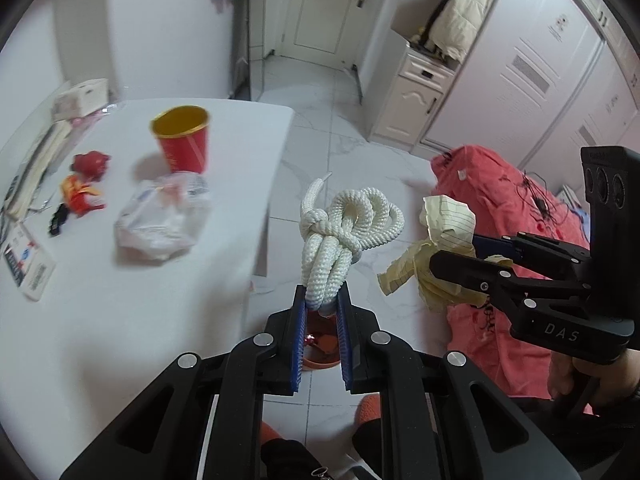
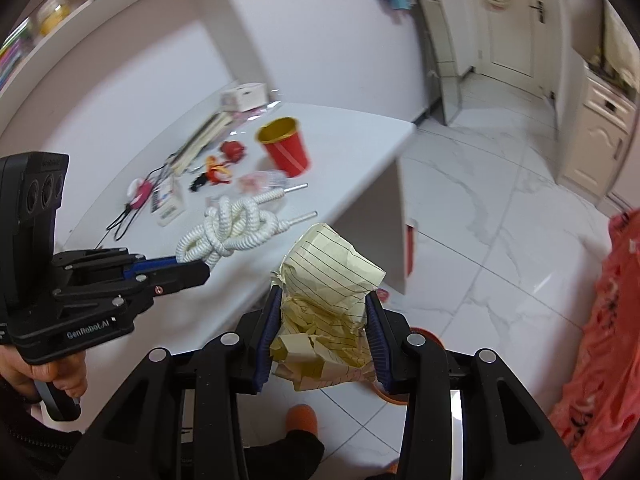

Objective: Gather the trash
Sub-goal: 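Carry the cord and yellow paper over the orange bucket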

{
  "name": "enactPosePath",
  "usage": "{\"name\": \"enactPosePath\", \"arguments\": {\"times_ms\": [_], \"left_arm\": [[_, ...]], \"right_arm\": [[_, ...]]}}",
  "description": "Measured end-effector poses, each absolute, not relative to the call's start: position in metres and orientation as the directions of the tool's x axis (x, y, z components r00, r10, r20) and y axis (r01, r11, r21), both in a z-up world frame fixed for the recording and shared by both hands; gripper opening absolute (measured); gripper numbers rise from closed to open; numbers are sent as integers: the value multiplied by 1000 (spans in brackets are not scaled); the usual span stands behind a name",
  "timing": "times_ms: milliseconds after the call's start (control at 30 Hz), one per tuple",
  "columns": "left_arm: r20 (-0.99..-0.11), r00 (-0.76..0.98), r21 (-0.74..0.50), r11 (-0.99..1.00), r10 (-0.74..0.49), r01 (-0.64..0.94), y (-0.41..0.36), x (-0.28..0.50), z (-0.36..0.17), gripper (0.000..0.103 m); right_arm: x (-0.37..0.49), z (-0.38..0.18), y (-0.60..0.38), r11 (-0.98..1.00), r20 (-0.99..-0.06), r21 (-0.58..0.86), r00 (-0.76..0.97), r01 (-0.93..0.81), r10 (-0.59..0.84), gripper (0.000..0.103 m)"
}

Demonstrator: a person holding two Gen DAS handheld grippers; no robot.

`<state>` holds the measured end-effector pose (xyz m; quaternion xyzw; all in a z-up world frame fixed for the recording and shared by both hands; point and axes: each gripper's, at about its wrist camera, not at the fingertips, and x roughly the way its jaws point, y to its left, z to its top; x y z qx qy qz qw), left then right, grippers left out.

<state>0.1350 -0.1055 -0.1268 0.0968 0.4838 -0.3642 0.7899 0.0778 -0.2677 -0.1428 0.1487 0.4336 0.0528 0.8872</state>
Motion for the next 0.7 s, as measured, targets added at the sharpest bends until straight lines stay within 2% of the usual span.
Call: {"name": "enactPosePath", "arguments": {"times_ms": [300,700], "left_arm": [[-880,152,-224,674,-451,704,-162,140,-183,16],[-923,-21,-296,676,-383,675,-212,162,-285,16]], "right_arm": [[75,-201,-315,925,-795,335,581,180,175,40],[90,-294,-344,888,-856,345,489,303,166,40]]}}
